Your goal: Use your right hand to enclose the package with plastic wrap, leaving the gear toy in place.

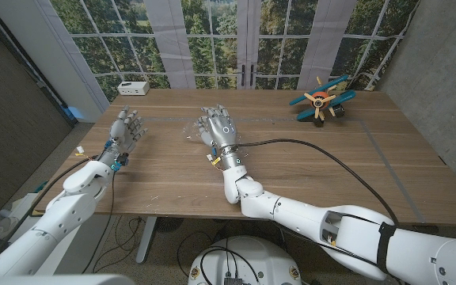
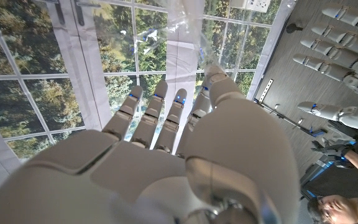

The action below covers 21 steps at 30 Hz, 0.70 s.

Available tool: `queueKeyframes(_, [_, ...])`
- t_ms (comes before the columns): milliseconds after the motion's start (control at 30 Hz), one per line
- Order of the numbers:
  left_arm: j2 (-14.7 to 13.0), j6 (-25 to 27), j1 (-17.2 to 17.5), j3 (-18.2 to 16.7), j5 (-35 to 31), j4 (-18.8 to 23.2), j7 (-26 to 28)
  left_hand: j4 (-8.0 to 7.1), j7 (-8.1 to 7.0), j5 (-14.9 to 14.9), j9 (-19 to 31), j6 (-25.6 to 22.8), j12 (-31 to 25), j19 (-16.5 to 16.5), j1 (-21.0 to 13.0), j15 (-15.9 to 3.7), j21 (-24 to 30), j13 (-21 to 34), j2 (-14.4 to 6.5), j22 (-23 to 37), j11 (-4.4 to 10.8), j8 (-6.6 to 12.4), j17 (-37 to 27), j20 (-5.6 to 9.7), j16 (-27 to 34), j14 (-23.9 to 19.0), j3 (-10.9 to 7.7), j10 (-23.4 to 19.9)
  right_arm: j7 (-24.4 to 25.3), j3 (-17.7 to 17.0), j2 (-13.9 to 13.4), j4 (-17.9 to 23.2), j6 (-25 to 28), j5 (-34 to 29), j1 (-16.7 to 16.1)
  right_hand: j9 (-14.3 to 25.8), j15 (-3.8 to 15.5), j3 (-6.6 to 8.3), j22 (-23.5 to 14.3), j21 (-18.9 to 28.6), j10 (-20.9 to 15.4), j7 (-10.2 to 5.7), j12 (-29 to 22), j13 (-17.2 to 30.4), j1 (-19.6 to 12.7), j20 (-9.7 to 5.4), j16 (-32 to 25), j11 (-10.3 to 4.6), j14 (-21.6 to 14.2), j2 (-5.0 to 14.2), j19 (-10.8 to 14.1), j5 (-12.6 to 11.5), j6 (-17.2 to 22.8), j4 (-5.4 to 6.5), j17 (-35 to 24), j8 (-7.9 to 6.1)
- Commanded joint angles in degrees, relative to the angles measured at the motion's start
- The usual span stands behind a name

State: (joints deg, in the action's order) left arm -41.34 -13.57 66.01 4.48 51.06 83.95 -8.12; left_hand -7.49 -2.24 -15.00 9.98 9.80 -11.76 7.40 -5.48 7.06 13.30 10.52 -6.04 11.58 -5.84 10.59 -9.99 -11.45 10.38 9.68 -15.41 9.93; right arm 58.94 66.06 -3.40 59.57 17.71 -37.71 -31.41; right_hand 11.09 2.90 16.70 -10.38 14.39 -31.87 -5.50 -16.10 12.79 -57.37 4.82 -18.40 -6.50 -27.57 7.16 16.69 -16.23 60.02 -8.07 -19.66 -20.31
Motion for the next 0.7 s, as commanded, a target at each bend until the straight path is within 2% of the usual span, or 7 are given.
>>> queueKeyframes(33, [-0.04, 0.3, -1.22, 0.77, -0.1, -0.9, -0.68, 0.35, -0.52, 0.38, 0.23, 3.34, 0.03, 0.11, -0.49, 0.5, -0.08, 0.24, -0.54, 0.22, -0.42, 0.09, -0.16, -0.39, 0.21, 4.39, -0.34, 4.58, -2.84, -1.09, 1.37, -1.88, 2.37, 2.92, 1.28, 0.1, 6.97, 0.5, -0.19, -0.03, -0.56, 0.22, 0.2, 0.08, 0.48, 0.32, -0.02, 0.24, -0.67, 0.39, 0.48, 0.16, -0.09, 0.13, -0.12, 0.16])
queueKeyframes(267, [-0.06, 0.66, -1.9, 1.29, -0.12, -1.26, -1.05, 0.37, -0.51, 0.42, 0.23, 3.37, 0.03, 0.09, -0.54, 0.57, -0.07, 0.24, -0.57, 0.22, -0.38, 0.08, -0.16, -0.37, 0.24, 4.29, -0.39, 4.58, -3.1, -0.79, 2.83, -6.65, 2.34, 4.49, 3.02, 0.13, 7.17, 0.48, -0.2, 0.12, -1.03, 0.5, 0.1, 0.16, 0.27, 0.23, -0.4, 0.33, -0.93, 0.49, 1.04, 0.35, -0.16, 0.02, -0.45, 0.23])
queueKeyframes(700, [-0.38, 0.85, -1.71, 1.33, -0.31, -0.42, -0.34, 0.4, -0.51, 0.49, 0.23, 3.39, 0.02, -0.02, -0.59, 0.7, -0.02, 0.25, -0.59, 0.22, -0.31, 0.08, -0.16, -0.43, 0.28, 4.12, -0.45, 4.55, -4.12, -1.36, 4.32, -12.07, 2.16, 8.99, 4.69, 0.18, 7.43, 0.69, -0.22, 0.32, -1.61, 0.86, 0.08, 0.22, -0.07, -0.08, -0.81, 0.36, -1.9, 0.53, 1.88, 0.63, -0.01, -0.17, -0.59, 0.25])
